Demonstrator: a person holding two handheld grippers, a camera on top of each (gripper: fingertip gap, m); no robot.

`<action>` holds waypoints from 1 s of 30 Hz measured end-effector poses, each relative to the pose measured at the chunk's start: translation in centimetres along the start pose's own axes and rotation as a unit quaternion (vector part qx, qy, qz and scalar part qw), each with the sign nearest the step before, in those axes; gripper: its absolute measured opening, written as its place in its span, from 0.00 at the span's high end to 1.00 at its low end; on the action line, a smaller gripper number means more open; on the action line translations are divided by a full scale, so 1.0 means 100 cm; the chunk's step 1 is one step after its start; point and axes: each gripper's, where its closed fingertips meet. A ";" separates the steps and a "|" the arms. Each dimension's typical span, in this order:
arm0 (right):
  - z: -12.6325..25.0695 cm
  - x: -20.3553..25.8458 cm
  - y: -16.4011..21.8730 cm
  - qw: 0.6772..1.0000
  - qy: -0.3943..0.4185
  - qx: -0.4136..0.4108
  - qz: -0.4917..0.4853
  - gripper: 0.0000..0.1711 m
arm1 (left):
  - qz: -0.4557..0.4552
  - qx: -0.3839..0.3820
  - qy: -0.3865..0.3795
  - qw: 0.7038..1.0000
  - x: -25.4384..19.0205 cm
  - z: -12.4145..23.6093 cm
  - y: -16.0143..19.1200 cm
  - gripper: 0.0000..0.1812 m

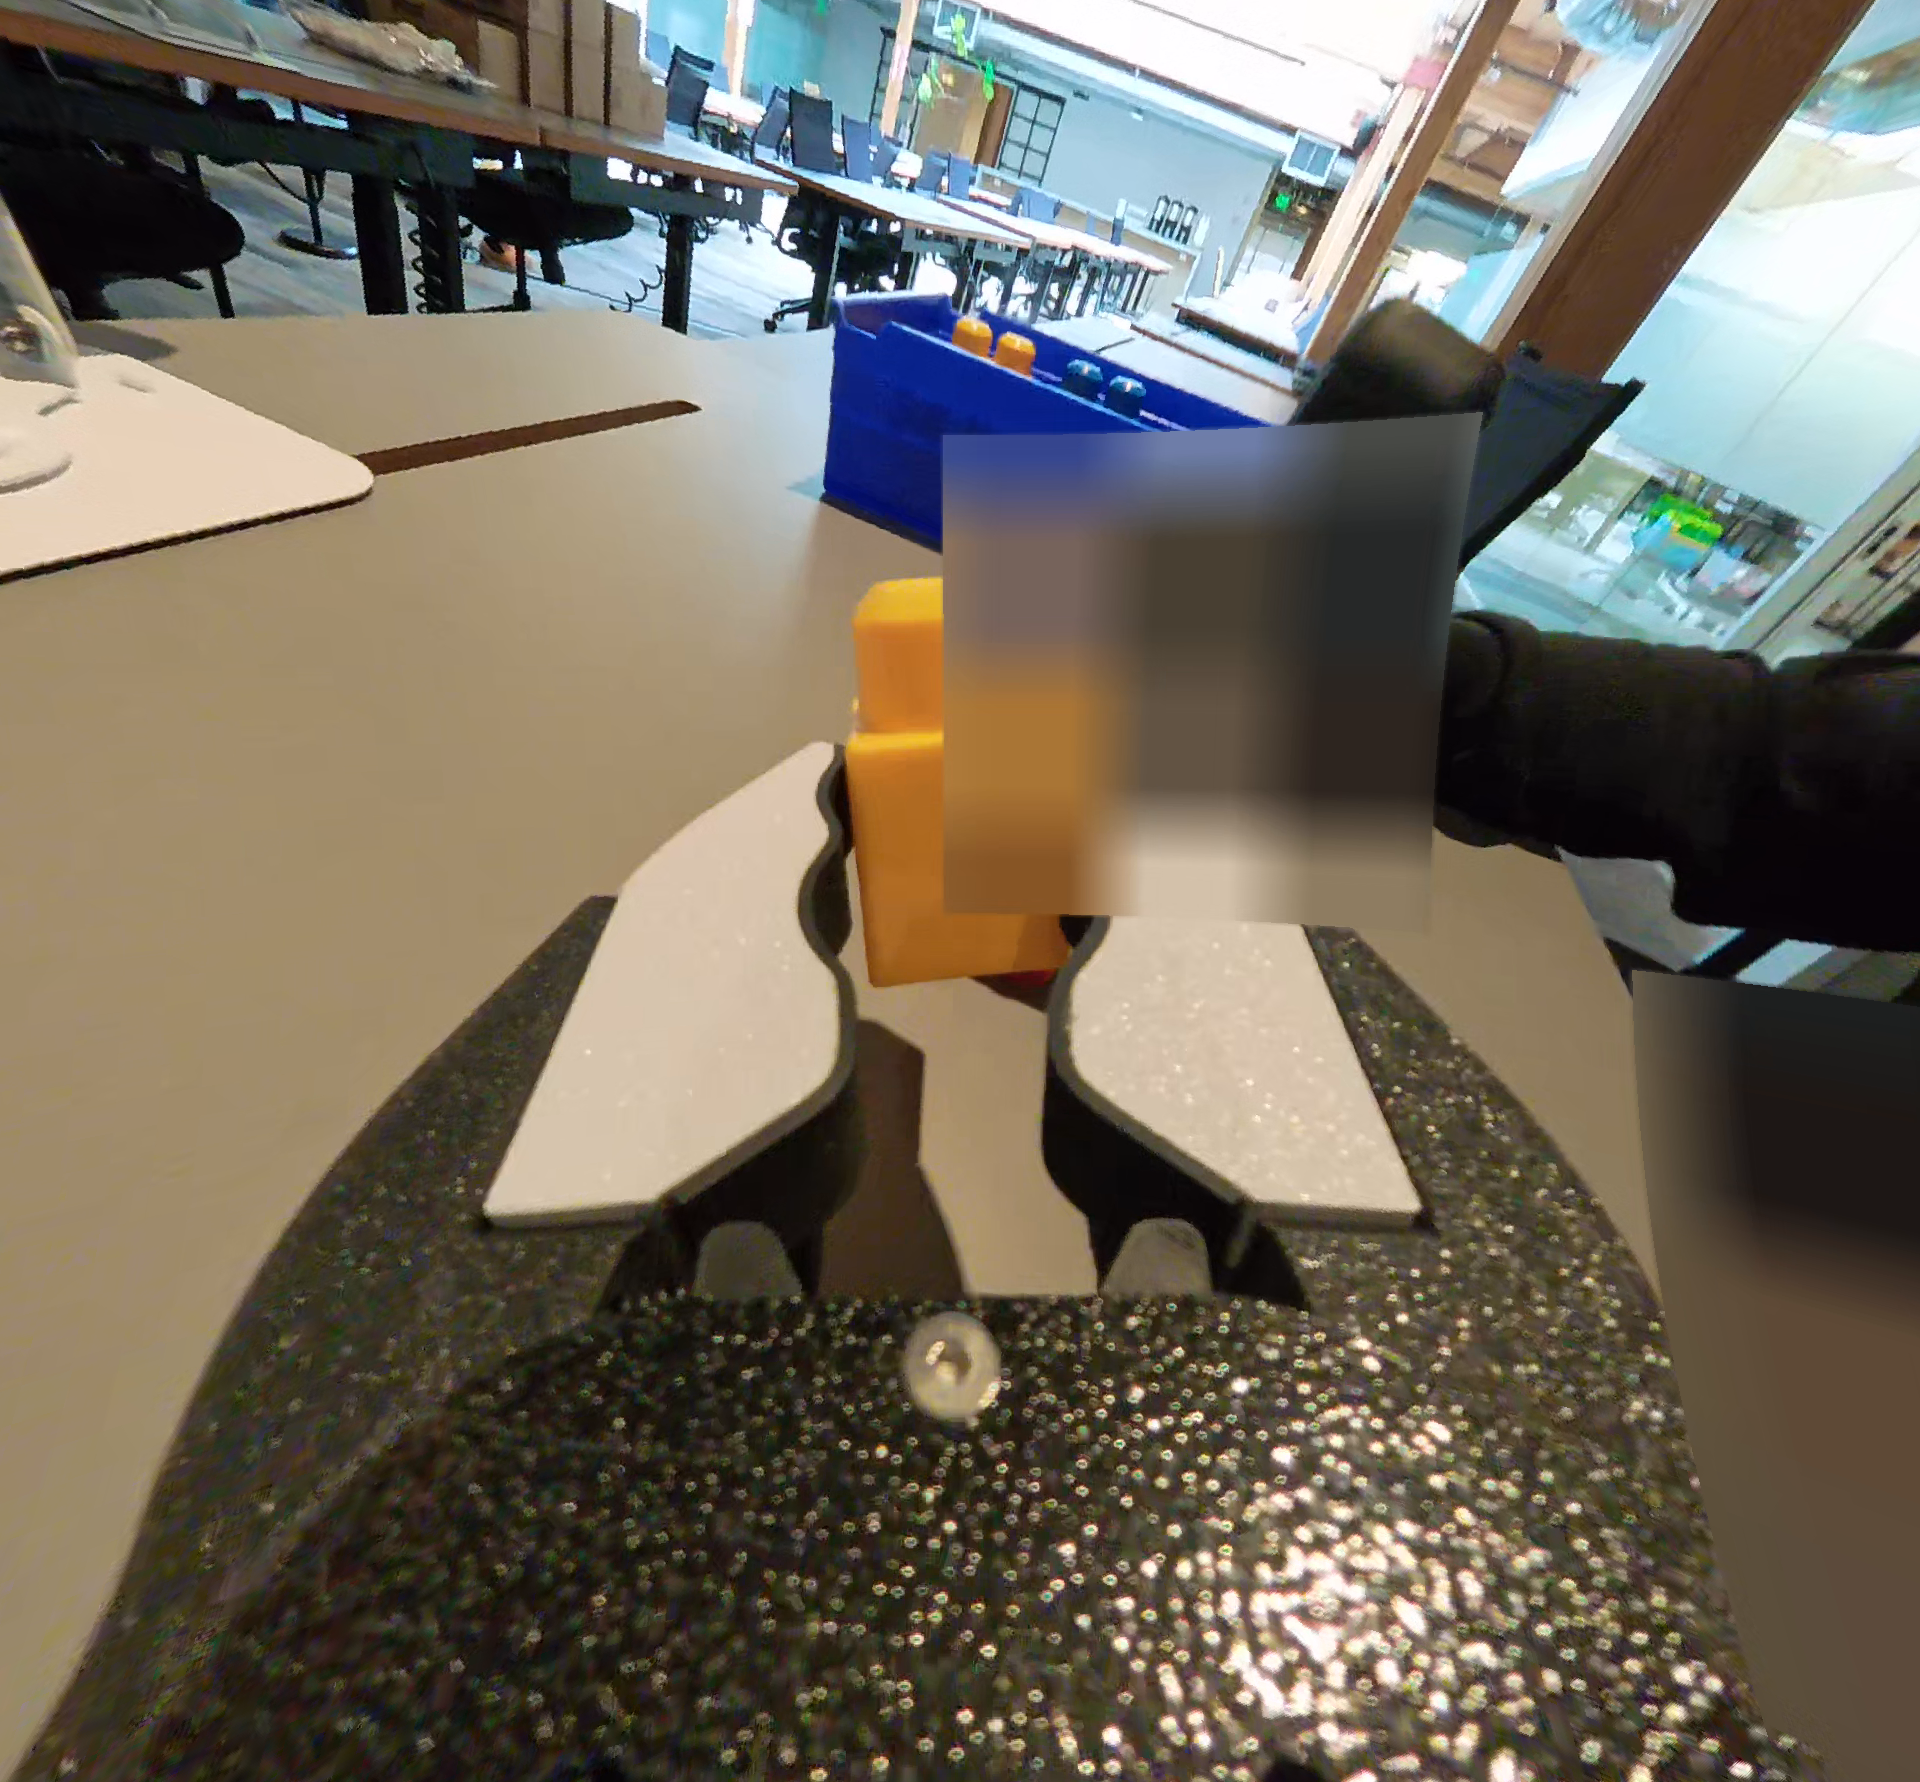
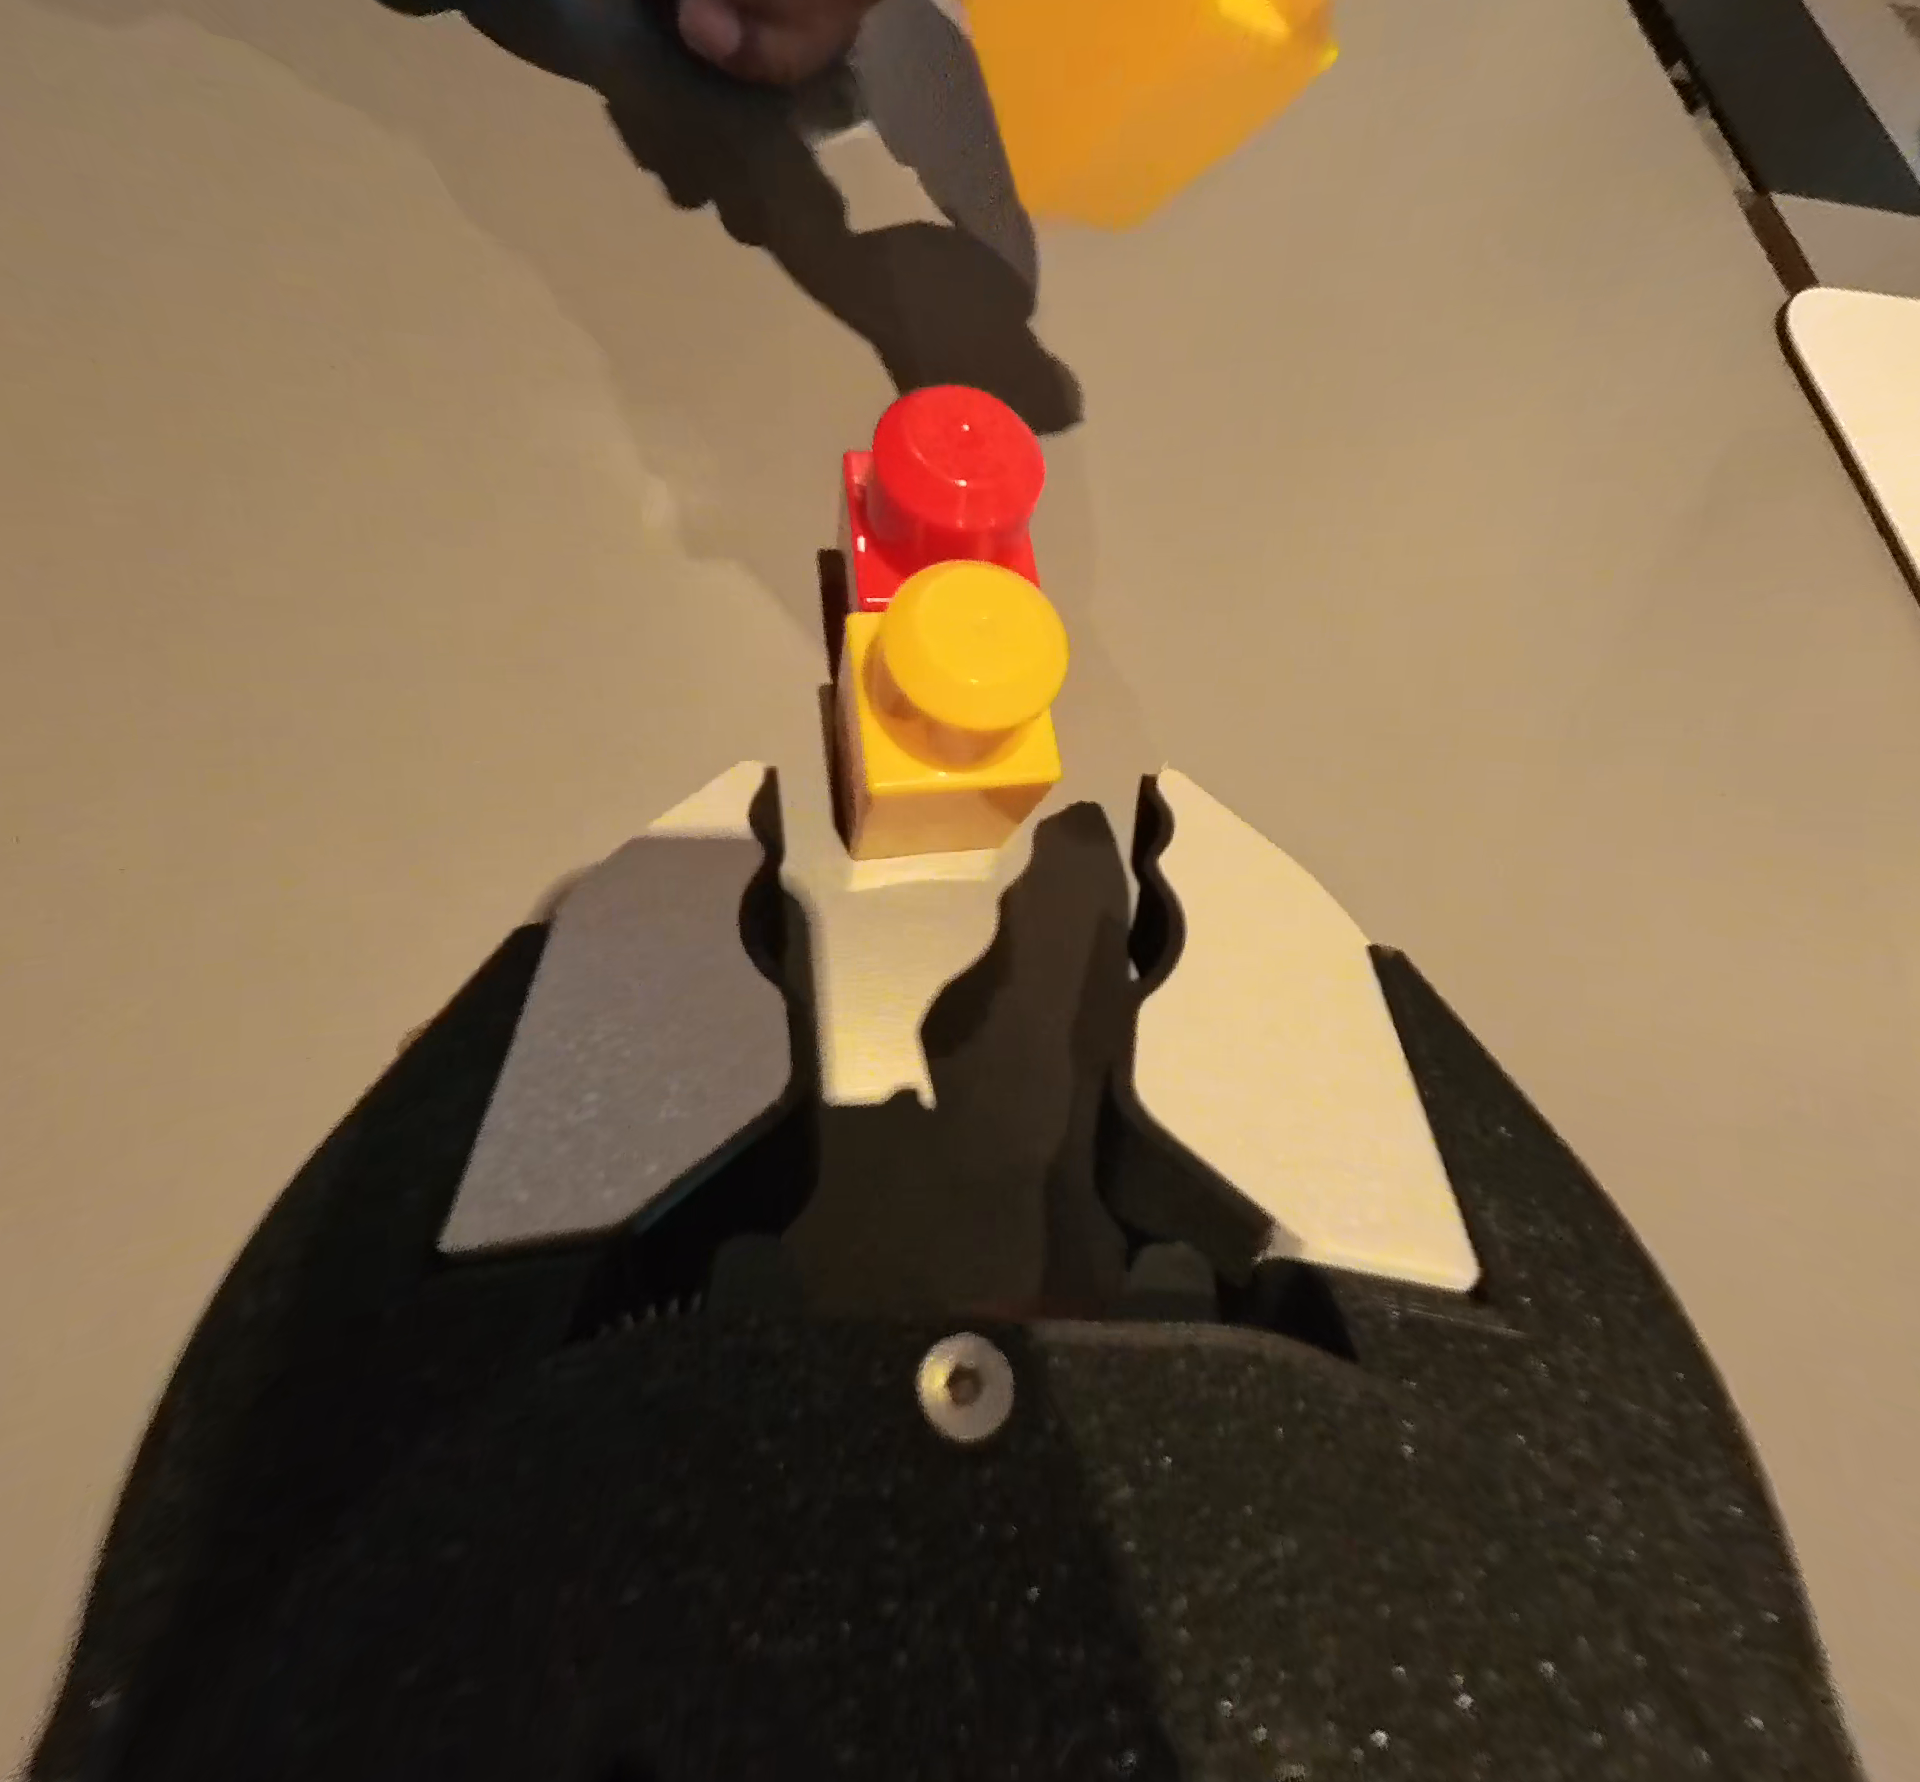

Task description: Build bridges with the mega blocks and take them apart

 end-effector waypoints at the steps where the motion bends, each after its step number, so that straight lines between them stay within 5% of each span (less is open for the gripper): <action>1: 0.001 0.001 -0.001 1.000 -0.001 -0.003 0.003 0.61 | 0.007 -0.006 0.004 1.000 0.001 0.001 -0.001 0.80; 18: -0.002 -0.001 0.000 0.999 0.036 0.007 0.030 0.72 | -0.022 -0.051 0.042 0.998 -0.020 0.007 -0.019 0.80; 22: -0.002 -0.003 -0.001 0.998 0.050 0.006 0.031 0.71 | 0.020 -0.008 0.049 0.999 -0.018 -0.003 -0.025 0.80; 25: -0.002 -0.002 -0.001 0.998 0.047 0.004 0.035 0.70 | -0.039 0.036 0.025 0.998 -0.017 -0.017 -0.050 0.80; 30: 0.001 -0.004 -0.004 0.998 0.052 -0.012 0.030 0.67 | -0.068 0.008 0.047 0.997 -0.004 -0.049 -0.057 0.80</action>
Point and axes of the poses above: each gripper's, where its closed fingertips meet, z back along the fingers, y out of its underside, x = y × z across the jaws, and after that the axes turned 5 degrees about x, right-handed
